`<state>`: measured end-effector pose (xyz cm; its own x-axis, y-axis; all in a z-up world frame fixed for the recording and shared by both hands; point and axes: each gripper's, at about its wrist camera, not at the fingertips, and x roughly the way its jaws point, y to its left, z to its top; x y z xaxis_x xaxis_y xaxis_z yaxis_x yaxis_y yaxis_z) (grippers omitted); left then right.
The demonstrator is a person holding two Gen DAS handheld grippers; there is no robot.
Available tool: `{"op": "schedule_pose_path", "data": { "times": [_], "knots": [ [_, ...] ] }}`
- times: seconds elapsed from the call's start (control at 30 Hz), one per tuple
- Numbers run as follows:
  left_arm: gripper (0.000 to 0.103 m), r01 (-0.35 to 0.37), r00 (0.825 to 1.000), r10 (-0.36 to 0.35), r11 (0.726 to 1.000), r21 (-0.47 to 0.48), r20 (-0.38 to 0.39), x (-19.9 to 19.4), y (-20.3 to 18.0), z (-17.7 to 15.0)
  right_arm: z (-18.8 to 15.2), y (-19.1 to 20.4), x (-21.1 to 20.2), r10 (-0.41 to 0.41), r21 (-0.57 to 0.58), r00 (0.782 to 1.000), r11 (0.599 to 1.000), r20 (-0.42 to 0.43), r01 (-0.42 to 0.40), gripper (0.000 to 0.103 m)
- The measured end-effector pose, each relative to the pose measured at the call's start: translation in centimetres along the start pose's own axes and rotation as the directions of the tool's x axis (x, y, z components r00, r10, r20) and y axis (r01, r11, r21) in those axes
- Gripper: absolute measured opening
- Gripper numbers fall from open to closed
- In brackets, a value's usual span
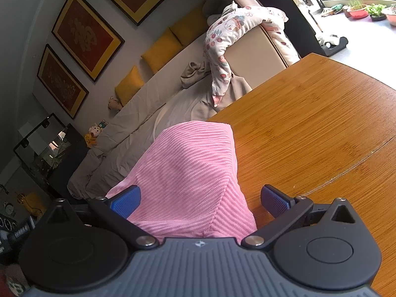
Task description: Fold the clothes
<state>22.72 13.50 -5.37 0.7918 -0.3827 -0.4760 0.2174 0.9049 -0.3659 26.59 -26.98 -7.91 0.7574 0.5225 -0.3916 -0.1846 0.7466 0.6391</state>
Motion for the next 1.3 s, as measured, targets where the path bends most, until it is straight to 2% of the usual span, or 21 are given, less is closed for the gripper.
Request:
{"op": "schedule_pose_path", "data": {
  "times": [0.07,0.1,0.13,0.27,0.37,0.4,0.5,0.6,0.67,0.73,0.77,0.8,0.87,0.9,0.97,1.0,1.03,1.13,1.2,1.23,1.3],
  "knots": [
    [0.070,0.028,1.000,-0.028,1.000,0.011,-0.011,1.0,-0.7,0.0,0.0,0.0,0.0,0.000,0.000,1.000,1.000,0.000,0.000,0.103],
    [0.055,0.043,0.999,-0.043,0.999,0.016,-0.016,1.6,-1.0,-0.1,0.0,0.0,0.0,0.001,0.000,1.000,1.000,0.000,-0.001,0.103],
    [0.044,0.055,0.998,-0.055,0.997,0.044,0.000,1.8,-1.7,0.3,0.0,-0.1,0.0,0.001,-0.001,1.000,1.000,0.000,-0.001,0.103],
    [0.042,0.085,0.994,-0.093,0.987,0.133,0.054,2.0,-3.9,1.6,0.0,-0.1,0.0,0.003,-0.001,1.000,1.000,0.001,-0.003,0.103],
    [0.040,-0.004,1.000,-0.001,0.985,0.175,0.028,2.9,-3.4,1.0,0.1,-0.1,0.0,0.004,-0.001,1.000,1.000,0.001,-0.004,0.103],
    [0.036,-0.039,0.999,0.037,0.983,0.182,0.012,3.3,-2.9,0.6,0.1,-0.2,0.0,0.004,-0.001,1.000,1.000,0.001,-0.004,0.103],
    [0.033,-0.109,0.993,0.114,0.987,0.118,-0.030,4.1,-0.4,-0.3,0.1,-0.2,0.0,0.005,-0.002,1.000,1.000,0.001,-0.005,0.103],
    [0.039,-0.083,0.996,0.083,0.996,0.029,-0.018,3.0,1.2,-0.4,0.1,-0.2,0.1,0.015,-0.004,1.000,1.000,-0.013,-0.015,0.103],
    [0.047,-0.020,1.000,0.020,1.000,0.000,-0.003,2.1,1.2,-0.2,0.2,-0.1,0.2,0.026,-0.005,0.999,1.000,-0.029,-0.026,0.103],
    [0.077,0.069,0.997,-0.070,0.997,-0.036,-0.016,1.8,1.2,0.1,0.6,0.2,0.4,0.024,-0.032,0.999,0.999,-0.040,-0.026,0.103],
    [0.083,0.084,0.996,-0.085,0.996,-0.040,-0.028,2.0,0.9,0.1,1.1,0.8,0.6,0.010,-0.072,0.999,0.997,-0.040,-0.013,0.103],
    [0.085,0.095,0.995,-0.097,0.995,-0.041,-0.040,2.2,0.7,0.1,1.6,1.3,0.7,-0.004,-0.111,0.999,0.994,-0.040,-0.001,0.103],
    [0.085,0.062,0.996,-0.062,0.998,-0.008,-0.064,3.4,0.2,0.3,2.6,2.3,1.0,-0.031,-0.189,0.999,0.982,-0.037,0.024,0.103],
    [0.084,0.045,0.996,-0.045,0.999,0.000,-0.078,4.2,0.1,0.4,3.1,2.9,1.2,-0.045,-0.228,0.998,0.973,-0.034,0.036,0.103],
    [0.069,0.020,0.995,-0.020,1.000,-0.002,-0.099,5.3,0.3,0.3,4.1,3.9,1.5,-0.072,-0.304,0.997,0.951,-0.028,0.060,0.103],
    [0.037,0.001,0.995,-0.001,1.000,0.007,-0.102,5.6,0.1,0.6,4.6,4.5,1.6,-0.086,-0.341,0.996,0.937,-0.024,0.072,0.103],
    [0.026,-0.017,0.994,0.019,1.000,0.017,-0.104,5.9,-0.1,0.8,5.2,4.8,1.8,-0.096,-0.357,0.995,0.930,-0.014,0.085,0.103],
    [0.022,-0.017,1.000,0.016,0.996,0.087,0.007,4.4,-2.0,3.0,6.6,5.6,2.2,-0.105,-0.377,0.994,0.920,0.033,0.110,0.103],
    [0.022,-0.042,0.996,0.031,0.990,0.133,0.085,3.3,-2.9,4.1,7.1,6.5,2.3,-0.100,-0.415,0.993,0.902,0.069,0.120,0.103],
    [0.022,-0.062,0.994,0.048,0.987,0.146,0.098,3.1,-2.9,4.3,7.3,6.9,2.5,-0.101,-0.437,0.992,0.891,0.082,0.127,0.103],
    [0.023,-0.096,0.993,0.086,0.986,0.135,0.075,3.8,-2.3,3.8,7.0,7.7,3.1,-0.098,-0.477,0.992,0.870,0.079,0.124,0.103]
  ]
}}
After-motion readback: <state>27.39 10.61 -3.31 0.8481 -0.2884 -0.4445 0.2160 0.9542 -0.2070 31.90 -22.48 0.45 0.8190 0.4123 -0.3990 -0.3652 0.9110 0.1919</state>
